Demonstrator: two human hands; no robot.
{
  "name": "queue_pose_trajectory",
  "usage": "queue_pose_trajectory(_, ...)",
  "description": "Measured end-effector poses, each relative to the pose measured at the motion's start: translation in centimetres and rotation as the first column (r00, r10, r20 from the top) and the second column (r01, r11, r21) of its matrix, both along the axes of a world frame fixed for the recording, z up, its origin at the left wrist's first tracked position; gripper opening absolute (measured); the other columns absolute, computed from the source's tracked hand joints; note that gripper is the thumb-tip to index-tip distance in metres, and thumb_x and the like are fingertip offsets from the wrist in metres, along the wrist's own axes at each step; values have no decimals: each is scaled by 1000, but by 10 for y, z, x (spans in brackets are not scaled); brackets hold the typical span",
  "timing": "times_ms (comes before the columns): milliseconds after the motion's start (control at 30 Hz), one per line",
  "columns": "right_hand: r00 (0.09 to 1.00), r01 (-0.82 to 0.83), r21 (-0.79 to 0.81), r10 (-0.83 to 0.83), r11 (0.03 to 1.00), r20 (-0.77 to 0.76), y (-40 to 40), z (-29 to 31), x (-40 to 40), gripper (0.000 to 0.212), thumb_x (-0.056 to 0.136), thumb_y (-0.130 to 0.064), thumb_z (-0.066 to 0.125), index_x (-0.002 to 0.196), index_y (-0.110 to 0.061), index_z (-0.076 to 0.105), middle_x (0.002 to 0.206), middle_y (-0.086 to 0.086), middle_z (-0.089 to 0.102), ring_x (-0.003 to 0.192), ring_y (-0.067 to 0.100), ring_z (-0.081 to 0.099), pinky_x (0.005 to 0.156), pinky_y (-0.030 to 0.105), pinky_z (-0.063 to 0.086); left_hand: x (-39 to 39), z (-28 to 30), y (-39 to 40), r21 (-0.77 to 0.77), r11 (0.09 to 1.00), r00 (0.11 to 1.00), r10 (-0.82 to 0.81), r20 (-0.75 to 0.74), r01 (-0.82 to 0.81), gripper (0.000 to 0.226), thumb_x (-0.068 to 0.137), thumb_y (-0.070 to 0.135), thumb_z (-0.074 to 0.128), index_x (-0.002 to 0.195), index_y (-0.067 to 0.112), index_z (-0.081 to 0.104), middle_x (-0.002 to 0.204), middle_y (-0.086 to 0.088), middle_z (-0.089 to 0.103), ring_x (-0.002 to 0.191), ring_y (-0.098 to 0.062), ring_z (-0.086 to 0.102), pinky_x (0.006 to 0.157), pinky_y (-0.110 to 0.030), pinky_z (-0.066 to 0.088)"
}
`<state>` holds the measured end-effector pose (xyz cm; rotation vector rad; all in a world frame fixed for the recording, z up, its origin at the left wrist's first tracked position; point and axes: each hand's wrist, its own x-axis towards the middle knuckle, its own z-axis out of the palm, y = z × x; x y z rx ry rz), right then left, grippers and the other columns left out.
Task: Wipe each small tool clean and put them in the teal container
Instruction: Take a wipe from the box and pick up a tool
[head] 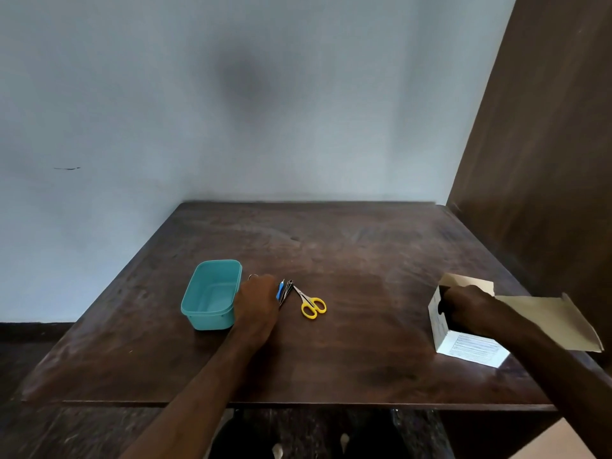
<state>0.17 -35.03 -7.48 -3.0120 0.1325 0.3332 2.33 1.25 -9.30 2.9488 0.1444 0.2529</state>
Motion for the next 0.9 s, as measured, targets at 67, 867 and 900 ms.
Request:
queue_pose_trajectory(67,1000,4,92,-6,996,27,-2,3,-1,28,85,-2,62,105,-19,72,100,3,63,96,26,65,82,31,53,2,-2,-1,-17,1000,1000,-20,15,20,18,90,6,46,91,5,64,104,-17,65,95,-34,63,71,-38,47)
queue_pose_trajectory(867,924,-142,899,-271,413,270,60,57,-28,20,75,14,74,88,-1,69,81,13,65,59,13,66,47,32,57,-21,-20,-29,-1000,24,1000,-14,-4,-4,15,87,11,72,95,-2,69,78,-22,73,49,-23,64,45,-28,53)
queue_pose_trajectory(900,939,-143,920,-243,365,243,74,49,-26,22,75,15,73,89,-1,69,81,13,64,56,12,66,47,31,58,-22,-22,-30,-1000,5,1000,-25,-3,-3,16,89,12,69,95,-3,69,78,-20,74,50,-24,64,46,-28,54)
